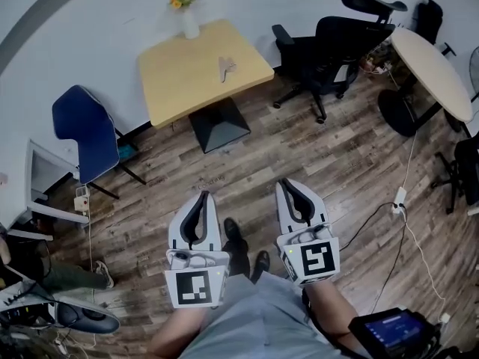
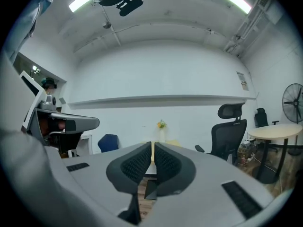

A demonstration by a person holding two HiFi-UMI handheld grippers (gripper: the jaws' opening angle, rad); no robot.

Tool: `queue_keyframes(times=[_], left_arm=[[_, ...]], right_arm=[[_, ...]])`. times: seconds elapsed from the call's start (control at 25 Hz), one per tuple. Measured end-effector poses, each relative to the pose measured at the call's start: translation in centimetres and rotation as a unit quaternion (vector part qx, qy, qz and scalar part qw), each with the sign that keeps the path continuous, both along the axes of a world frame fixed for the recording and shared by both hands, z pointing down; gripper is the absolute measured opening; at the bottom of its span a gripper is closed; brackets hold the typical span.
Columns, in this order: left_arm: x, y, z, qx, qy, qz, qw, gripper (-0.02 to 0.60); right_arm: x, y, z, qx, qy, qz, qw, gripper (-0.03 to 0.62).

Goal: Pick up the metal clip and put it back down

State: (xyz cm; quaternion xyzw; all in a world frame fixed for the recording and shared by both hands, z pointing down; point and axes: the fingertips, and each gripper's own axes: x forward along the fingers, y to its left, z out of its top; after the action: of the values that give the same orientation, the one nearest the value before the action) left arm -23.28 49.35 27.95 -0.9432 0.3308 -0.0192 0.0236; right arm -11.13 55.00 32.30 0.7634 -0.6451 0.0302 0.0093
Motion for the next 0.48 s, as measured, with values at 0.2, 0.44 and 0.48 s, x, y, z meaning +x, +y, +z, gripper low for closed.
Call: queue_keyframes(times=[0.2, 0.44, 0.48], left_arm=[[1.0, -3.8, 2.3, -0.025, -0.013, -0.001, 0.9996, 0.018], [3.6, -11.3, 4.6, -0.049, -0.026, 0.003, 0.9984, 0.018], [4.1, -12.8, 4.8, -0.055, -0.026, 0.003, 0.9981, 0.018]], right_arm=[[1.3, -3.6, 2.6, -0.027, -0.014, 0.006, 1.0, 0.049], [3.3, -10.9, 5.5, -0.06, -0.032, 0.001, 0.998, 0.049], [3.7, -12.5, 5.8, -0.063, -0.033, -0.002, 0.997, 0.049]])
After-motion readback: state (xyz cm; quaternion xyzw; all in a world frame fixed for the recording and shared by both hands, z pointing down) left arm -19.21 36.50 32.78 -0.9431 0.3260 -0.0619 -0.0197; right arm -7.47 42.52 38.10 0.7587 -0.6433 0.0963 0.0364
